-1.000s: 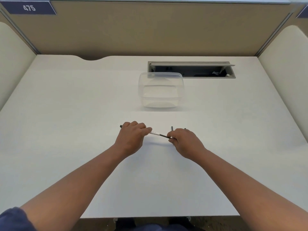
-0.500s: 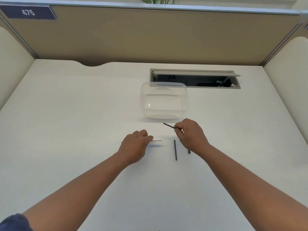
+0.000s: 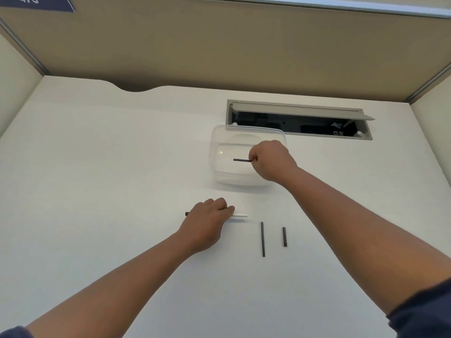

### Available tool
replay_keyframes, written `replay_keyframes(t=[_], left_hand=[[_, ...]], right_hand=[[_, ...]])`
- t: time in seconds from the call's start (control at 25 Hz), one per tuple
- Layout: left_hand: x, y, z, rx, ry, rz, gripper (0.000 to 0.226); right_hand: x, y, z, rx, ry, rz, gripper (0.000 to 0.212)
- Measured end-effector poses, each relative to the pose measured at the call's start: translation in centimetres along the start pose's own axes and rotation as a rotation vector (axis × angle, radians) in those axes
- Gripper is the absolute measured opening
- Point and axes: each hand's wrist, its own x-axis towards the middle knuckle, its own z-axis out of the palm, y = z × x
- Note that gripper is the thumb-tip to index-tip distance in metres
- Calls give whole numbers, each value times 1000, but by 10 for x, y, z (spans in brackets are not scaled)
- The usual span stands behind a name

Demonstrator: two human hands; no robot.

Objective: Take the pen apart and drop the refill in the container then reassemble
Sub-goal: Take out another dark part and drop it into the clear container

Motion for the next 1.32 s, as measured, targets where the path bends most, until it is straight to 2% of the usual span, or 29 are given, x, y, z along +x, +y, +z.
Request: replay_keyframes(t=[0.2, 0.48, 0.72, 0.96, 1.2, 1.32], left_hand=[[4, -2, 2, -16, -28, -4, 45], [5, -5, 1, -40, -31, -12, 43], [7, -6, 4, -39, -44, -22, 43], [3, -6, 2, -51, -39, -29, 40], [-6, -2, -7, -69, -8, -53, 39], [-14, 3, -11, -72, -1, -74, 39]], right_hand=[[32, -2, 13, -79, -150, 11, 29], [43, 1, 26, -88, -197, 33, 23], [43, 4, 30, -80, -174, 27, 22], [29, 9, 17, 136, -21, 67, 18], [-33, 2, -1, 301, 277, 1, 16], [-69, 3, 6, 367, 262, 24, 11]])
